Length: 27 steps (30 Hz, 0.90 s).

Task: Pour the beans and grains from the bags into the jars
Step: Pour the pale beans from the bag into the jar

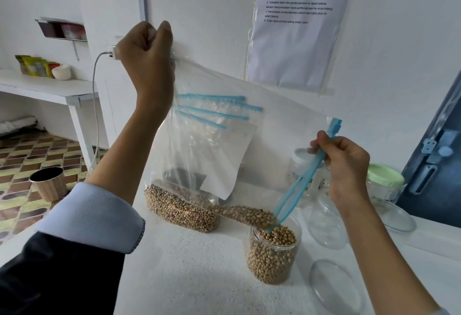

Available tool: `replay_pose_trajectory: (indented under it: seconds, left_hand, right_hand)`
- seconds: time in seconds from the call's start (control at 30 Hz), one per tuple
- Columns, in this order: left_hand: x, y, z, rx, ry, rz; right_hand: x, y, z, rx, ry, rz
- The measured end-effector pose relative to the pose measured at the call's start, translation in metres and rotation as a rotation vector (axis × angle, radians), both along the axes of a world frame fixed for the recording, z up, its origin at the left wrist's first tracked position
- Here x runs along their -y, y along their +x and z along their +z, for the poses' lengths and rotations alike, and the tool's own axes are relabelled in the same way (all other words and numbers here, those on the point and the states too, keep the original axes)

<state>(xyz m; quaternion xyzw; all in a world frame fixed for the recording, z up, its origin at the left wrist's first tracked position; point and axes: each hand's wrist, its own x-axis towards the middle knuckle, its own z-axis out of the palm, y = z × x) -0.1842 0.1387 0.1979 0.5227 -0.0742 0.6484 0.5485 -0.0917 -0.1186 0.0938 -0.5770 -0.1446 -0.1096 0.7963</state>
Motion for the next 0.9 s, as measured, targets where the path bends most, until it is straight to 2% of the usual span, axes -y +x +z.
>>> replay_pose_trajectory:
  seconds: [0.57,0.9]
  left_hand:
    - [0.007,-0.002,-0.003,0.002,-0.005,0.011]
    - [0.008,-0.001,-0.001,0.009,-0.013,-0.006]
  right_hand:
    - [0.003,0.002,-0.002,0.007,0.079,-0.053]
    - [0.01,-0.004,0.0,-0.012,0.076,0.026]
